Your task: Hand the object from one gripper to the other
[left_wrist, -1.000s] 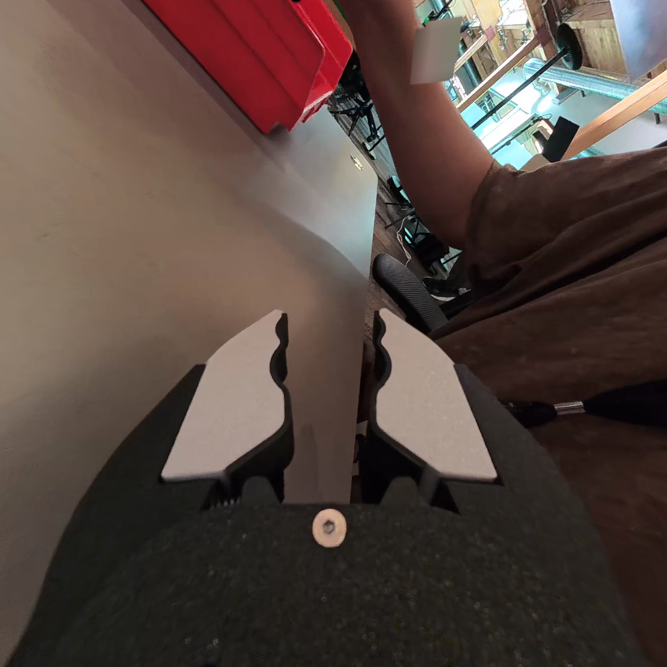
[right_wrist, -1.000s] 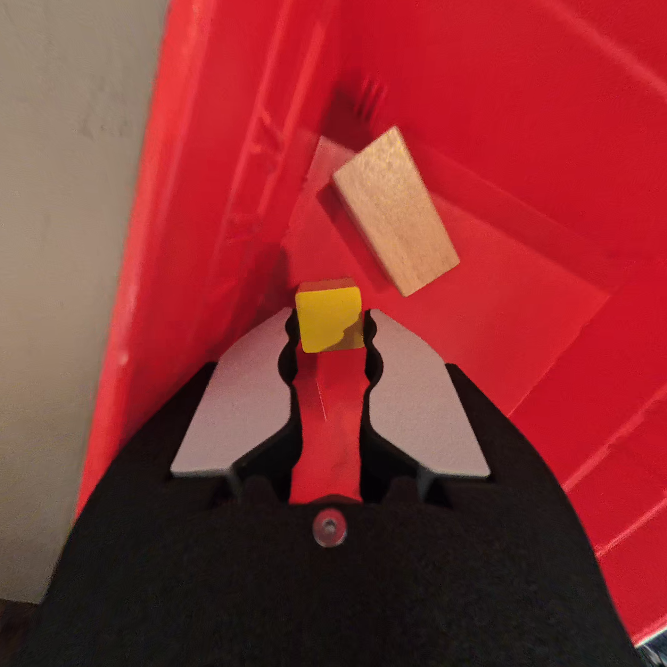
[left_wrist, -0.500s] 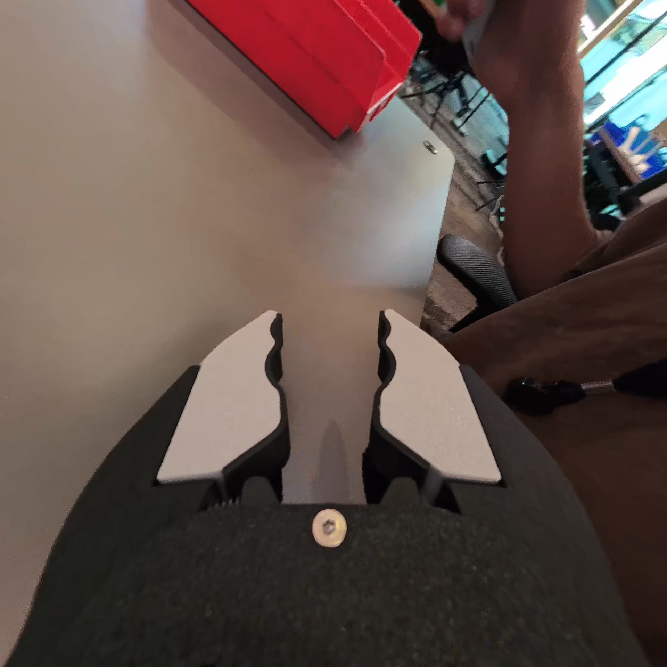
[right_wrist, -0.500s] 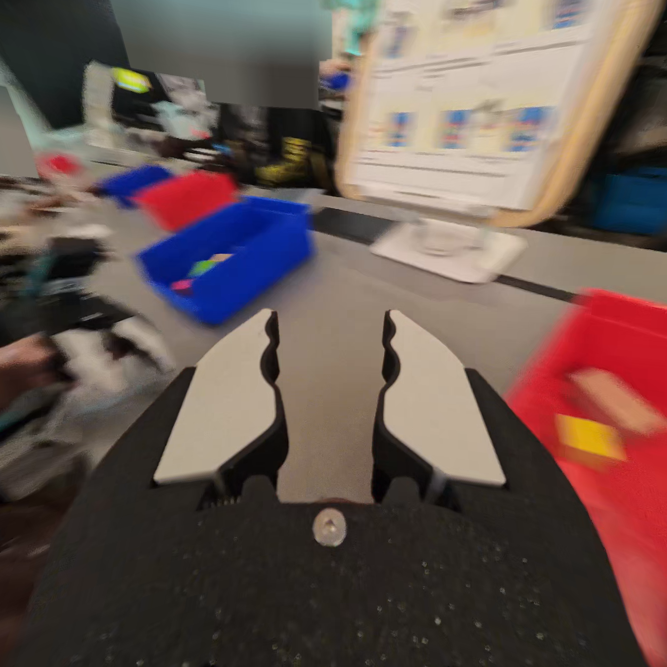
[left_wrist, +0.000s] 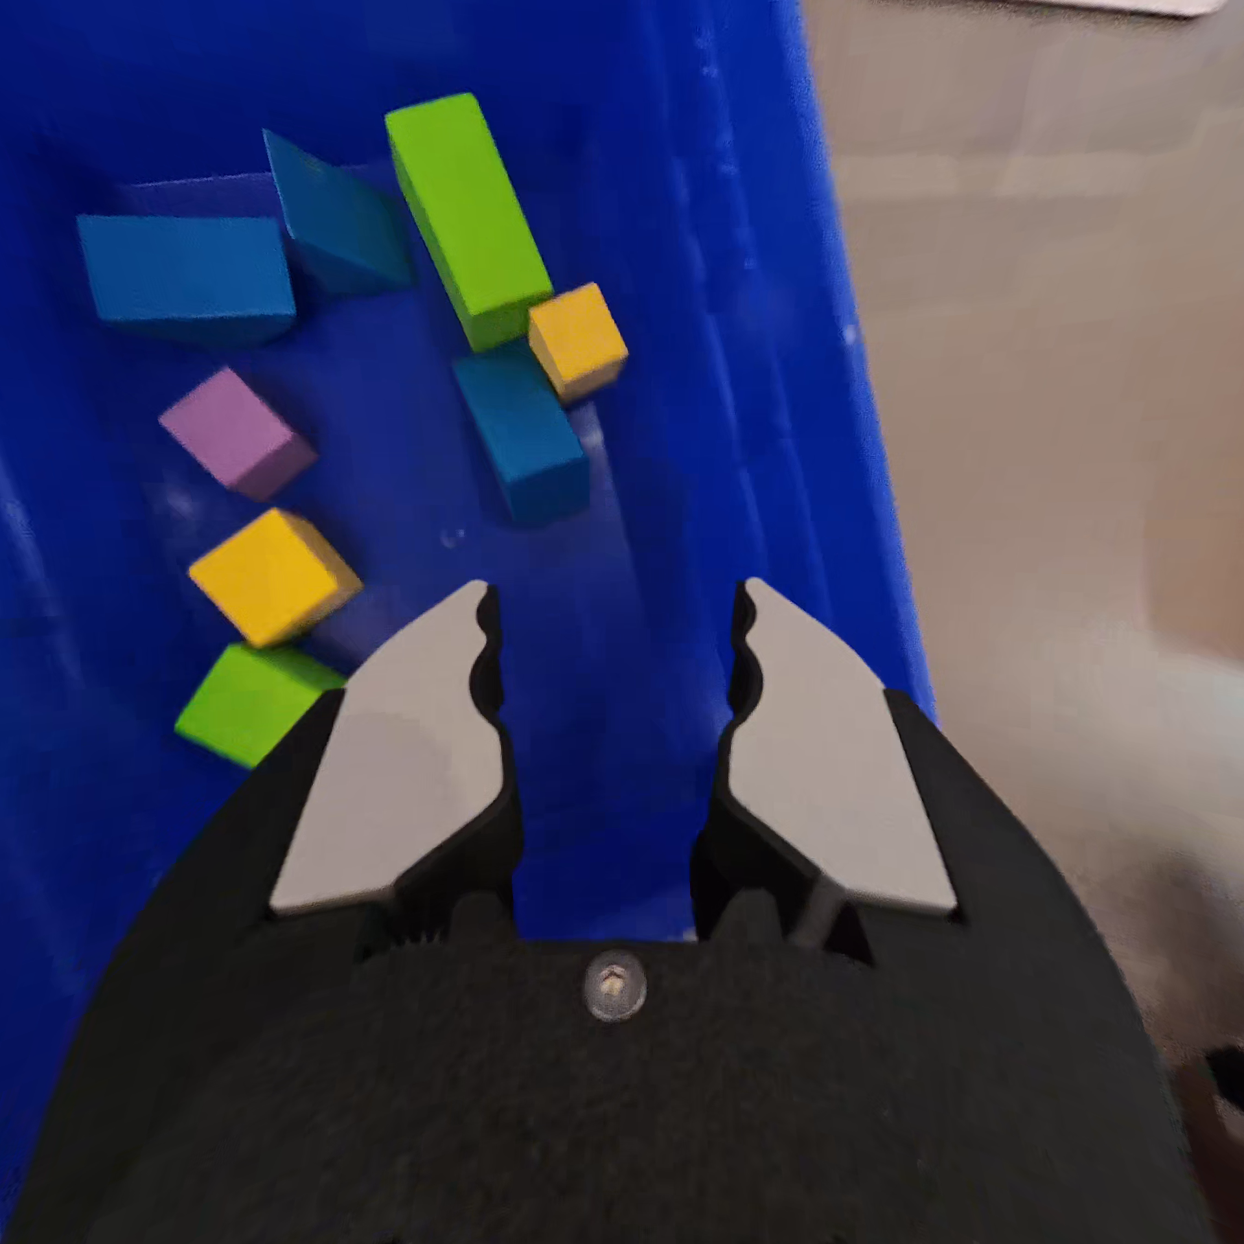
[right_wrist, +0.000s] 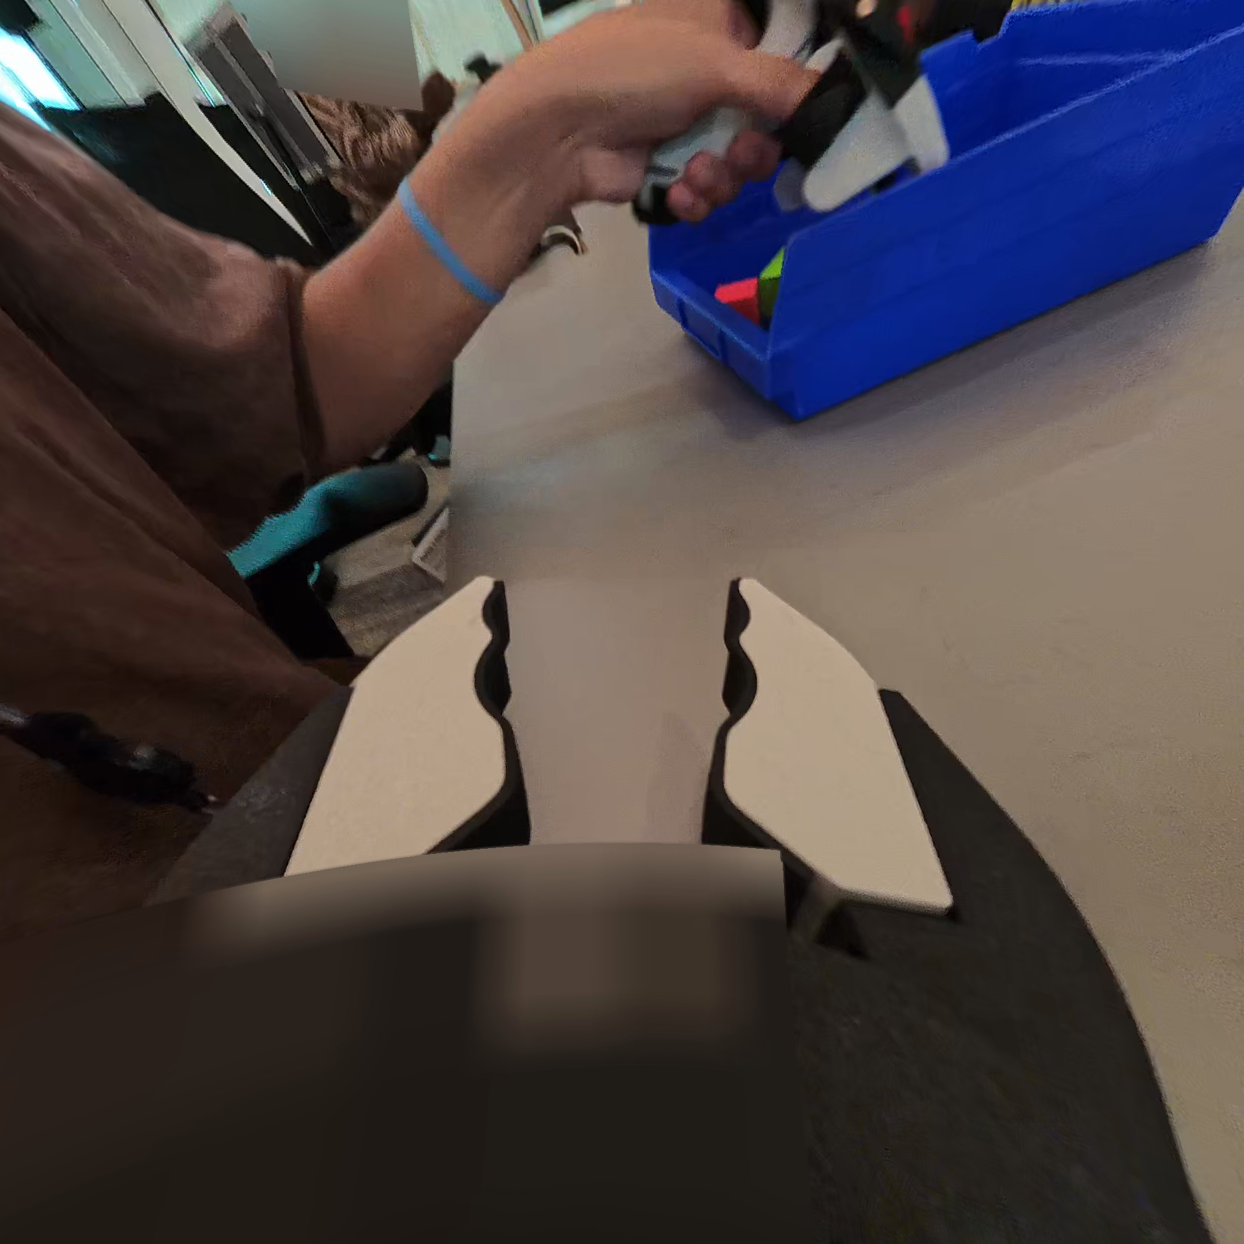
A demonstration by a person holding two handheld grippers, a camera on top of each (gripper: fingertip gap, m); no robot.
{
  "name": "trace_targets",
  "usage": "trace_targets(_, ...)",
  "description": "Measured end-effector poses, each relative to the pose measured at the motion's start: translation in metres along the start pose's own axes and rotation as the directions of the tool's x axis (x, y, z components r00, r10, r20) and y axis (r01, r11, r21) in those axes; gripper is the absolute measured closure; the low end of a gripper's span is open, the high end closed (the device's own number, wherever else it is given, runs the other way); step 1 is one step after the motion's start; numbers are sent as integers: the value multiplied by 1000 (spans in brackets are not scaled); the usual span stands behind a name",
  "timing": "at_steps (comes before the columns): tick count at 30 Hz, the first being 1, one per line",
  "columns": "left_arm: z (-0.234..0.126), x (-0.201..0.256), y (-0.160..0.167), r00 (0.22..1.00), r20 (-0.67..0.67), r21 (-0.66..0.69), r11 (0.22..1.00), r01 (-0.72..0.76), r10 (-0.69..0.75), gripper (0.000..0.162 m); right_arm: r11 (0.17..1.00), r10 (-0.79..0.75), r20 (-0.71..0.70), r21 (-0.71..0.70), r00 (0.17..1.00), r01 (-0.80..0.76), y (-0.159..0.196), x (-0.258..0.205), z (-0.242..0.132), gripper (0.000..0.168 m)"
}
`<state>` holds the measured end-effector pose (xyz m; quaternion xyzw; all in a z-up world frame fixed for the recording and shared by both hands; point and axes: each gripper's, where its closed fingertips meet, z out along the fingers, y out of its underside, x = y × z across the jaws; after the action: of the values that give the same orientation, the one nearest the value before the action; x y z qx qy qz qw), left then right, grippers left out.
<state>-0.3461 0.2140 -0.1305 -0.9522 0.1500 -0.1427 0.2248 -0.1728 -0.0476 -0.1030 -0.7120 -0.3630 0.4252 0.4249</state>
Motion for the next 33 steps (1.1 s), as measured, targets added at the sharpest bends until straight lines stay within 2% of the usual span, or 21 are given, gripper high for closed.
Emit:
trace_targets(5,56,-23,-4,993,115,-125,992,35,-20,92,997,10,-34,-70,999,-12,20,3,-7,104)
trace_targets(7,65,-25,-6,993,119,-122,992,39,-25,105,996,12,-46,-84,999,-16,23,5,-10,104)
trace_targets(8,65,-28,-10,991,130,-102,994,28,-15,124,996,10,-53,-86,999,-14,23,6,-12,104)
trace_targets(9,66,-29,-10,993,119,-105,994,22,-10,126,996,8,-57,-84,998,-13,23,7,-13,104)
trace_targets(14,49,-32,0,998,40,-116,992,-51,56,126,998,42,-60,-35,997,-45,19,10,-20,107)
trace_targets(16,26,-22,7,993,-58,-67,992,-105,101,126,999,50,-73,4,996,-50,12,14,-26,107)
trace_targets(18,-9,2,12,958,-208,35,980,-196,199,126,998,52,-90,35,995,-49,4,20,-33,109)
trace_targets(20,-48,27,19,901,-311,139,952,-272,303,127,996,58,-90,74,994,-52,-9,26,-38,110)
trace_targets(21,-67,46,23,848,-369,205,923,-326,381,127,994,67,-71,95,995,-60,-16,27,-40,110)
trace_targets(24,-118,117,46,603,-495,410,780,-474,626,127,986,79,31,144,996,-83,-46,27,-40,112)
trace_targets(26,-137,162,61,464,-546,490,715,-498,698,127,978,71,104,190,992,-89,-70,27,-36,112)
trace_targets(28,-147,201,65,365,-575,568,678,-466,732,127,963,81,204,236,976,-130,-92,24,-31,112)
trace_targets(30,-153,235,64,283,-617,629,677,-382,734,127,928,89,363,308,928,-210,-113,13,-29,116)
trace_targets(33,-146,268,65,229,-666,650,703,-288,710,127,871,118,454,379,883,-311,-129,13,-27,117)
